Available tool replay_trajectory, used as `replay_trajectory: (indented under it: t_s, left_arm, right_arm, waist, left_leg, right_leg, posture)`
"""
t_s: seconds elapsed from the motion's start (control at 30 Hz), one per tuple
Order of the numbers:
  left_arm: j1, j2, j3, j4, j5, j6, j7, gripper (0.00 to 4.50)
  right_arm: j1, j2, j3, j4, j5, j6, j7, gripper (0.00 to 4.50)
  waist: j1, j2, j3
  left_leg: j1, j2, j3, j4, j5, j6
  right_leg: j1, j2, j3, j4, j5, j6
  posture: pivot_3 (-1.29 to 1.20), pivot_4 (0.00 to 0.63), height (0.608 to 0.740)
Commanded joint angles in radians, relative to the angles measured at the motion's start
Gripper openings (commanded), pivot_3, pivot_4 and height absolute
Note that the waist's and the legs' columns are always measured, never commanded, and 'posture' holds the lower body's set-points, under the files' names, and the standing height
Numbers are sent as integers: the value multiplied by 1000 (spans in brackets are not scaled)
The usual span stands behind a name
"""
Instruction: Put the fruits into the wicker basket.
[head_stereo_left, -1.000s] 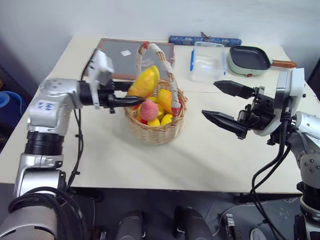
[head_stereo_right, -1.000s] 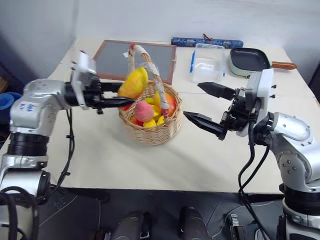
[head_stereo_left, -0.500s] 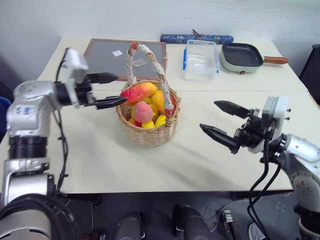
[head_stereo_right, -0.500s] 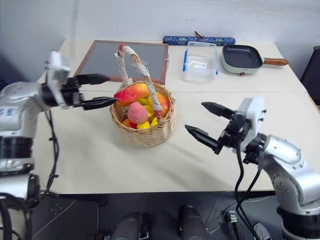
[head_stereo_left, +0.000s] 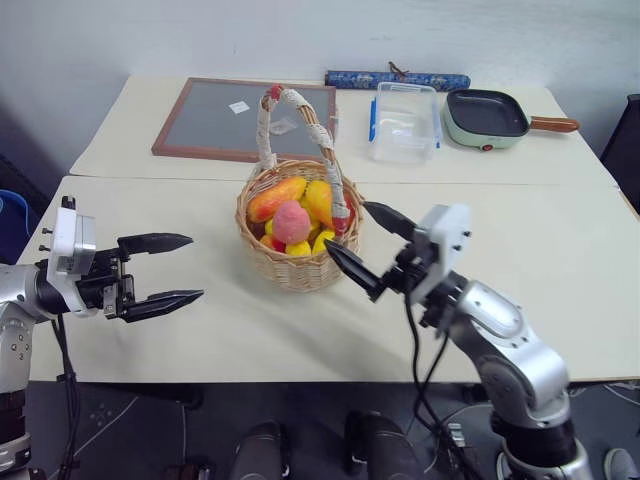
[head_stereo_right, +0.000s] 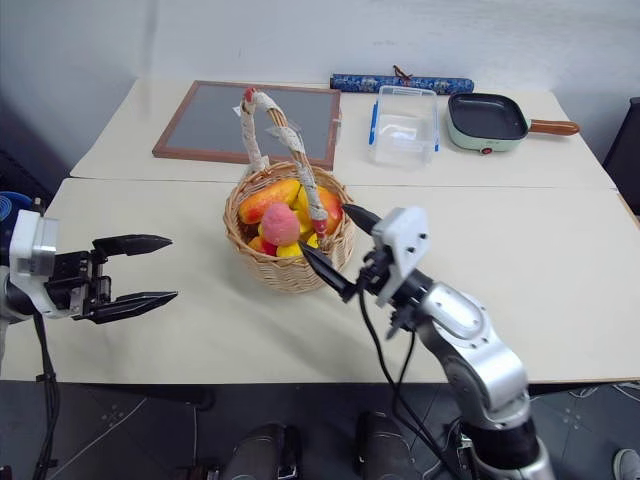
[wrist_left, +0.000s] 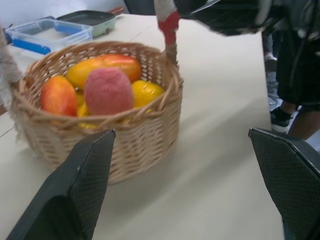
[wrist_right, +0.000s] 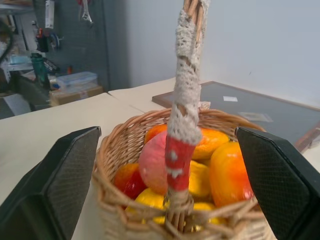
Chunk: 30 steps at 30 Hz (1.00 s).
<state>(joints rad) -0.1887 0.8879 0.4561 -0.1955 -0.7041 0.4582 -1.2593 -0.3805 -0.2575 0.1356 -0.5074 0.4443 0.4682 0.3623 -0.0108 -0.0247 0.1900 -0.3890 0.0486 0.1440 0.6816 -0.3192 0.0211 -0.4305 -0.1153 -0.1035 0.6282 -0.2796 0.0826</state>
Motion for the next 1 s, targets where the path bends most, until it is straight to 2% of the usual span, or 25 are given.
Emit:
replay_trajectory:
  t_s: [0.03, 0.1, 0.2, 0.27, 0.4, 0.57, 0.63, 0.8, 0.9, 1.0]
  left_arm:
    - [-10, 22, 39, -71, -58, 35, 39, 4484]
    - [-12, 29, 39, -76, -62, 39, 45, 4484]
    - [-21, 30, 43, -75, -63, 31, 63, 4500]
    - [-24, 30, 43, -87, -72, 36, 76, 4500]
    - [-39, 20, 26, -100, -82, 38, 94, 4500]
    - [-70, -6, -21, -79, -69, 14, 99, 4500]
    - [-86, -23, -47, -61, -59, -1, 93, 4500]
    - [-145, -94, -143, 1, -18, -56, 89, 4500]
    - [-197, -139, -201, 56, 7, -89, 73, 4500]
    - [-237, -167, -241, 101, 26, -112, 54, 4500]
  right_arm:
    - [-61, 33, 36, 64, -37, -18, 5, 4500]
    - [-86, 47, 48, 112, -60, -20, 9, 4500]
    - [-129, 75, 61, 180, -80, -25, 14, 3891]
    - [-144, 88, 61, 192, -79, -20, 24, 3318]
    - [-158, 101, 42, 171, -61, 6, 31, 1853]
    - [-145, 67, -16, 100, -22, 46, 39, 173]
    - [-122, 35, -62, 50, 8, 57, 52, 189]
    - [-19, -65, -266, -72, 41, 35, 28, 189]
    - [100, -187, -488, -105, 47, 33, 43, 189]
    - [198, -274, -661, -31, 48, -61, 112, 189]
  waist:
    - [-5, 0, 0]
    - [-10, 0, 0]
    - [-19, 0, 0]
    - [-21, 0, 0]
    - [-21, 0, 0]
    - [-19, 0, 0]
    - [-15, 0, 0]
    - [-10, 1, 0]
    - [-1, 1, 0]
    - [9, 1, 0]
  left_leg:
    - [0, 0, 0, 0, 0, 0]
    - [0, 0, 0, 0, 0, 0]
    - [-1, 0, 1, -1, 0, 0]
    - [-1, 0, 1, -1, 0, 1]
    - [-1, 1, 1, -2, 0, 0]
    - [-1, 0, 2, -2, 0, 0]
    - [-1, 0, 1, -2, 0, 0]
    - [-2, -1, 2, -2, -1, 1]
    - [-2, -1, 2, -2, -1, 2]
    - [-2, -1, 3, -1, -1, 2]
  right_leg:
    - [0, 1, 0, 0, 0, 0]
    - [0, 1, -1, 1, 0, 0]
    - [0, 2, -3, 1, 0, 0]
    - [0, 3, -4, 1, 0, 0]
    - [-1, 3, -3, 1, 0, 0]
    - [-1, 3, -3, 1, 0, 0]
    - [0, 3, -3, 1, 0, 0]
    - [0, 3, -4, 0, 1, 2]
    - [0, 3, -6, -1, 1, 2]
    - [0, 4, -6, -2, 1, 2]
  posture:
    - [0, 150, 740]
    - [0, 150, 740]
    - [0, 150, 740]
    - [0, 150, 740]
    - [0, 150, 740]
    - [0, 150, 740]
    - [0, 150, 740]
    - [0, 150, 740]
    - [0, 150, 740]
    - [0, 150, 740]
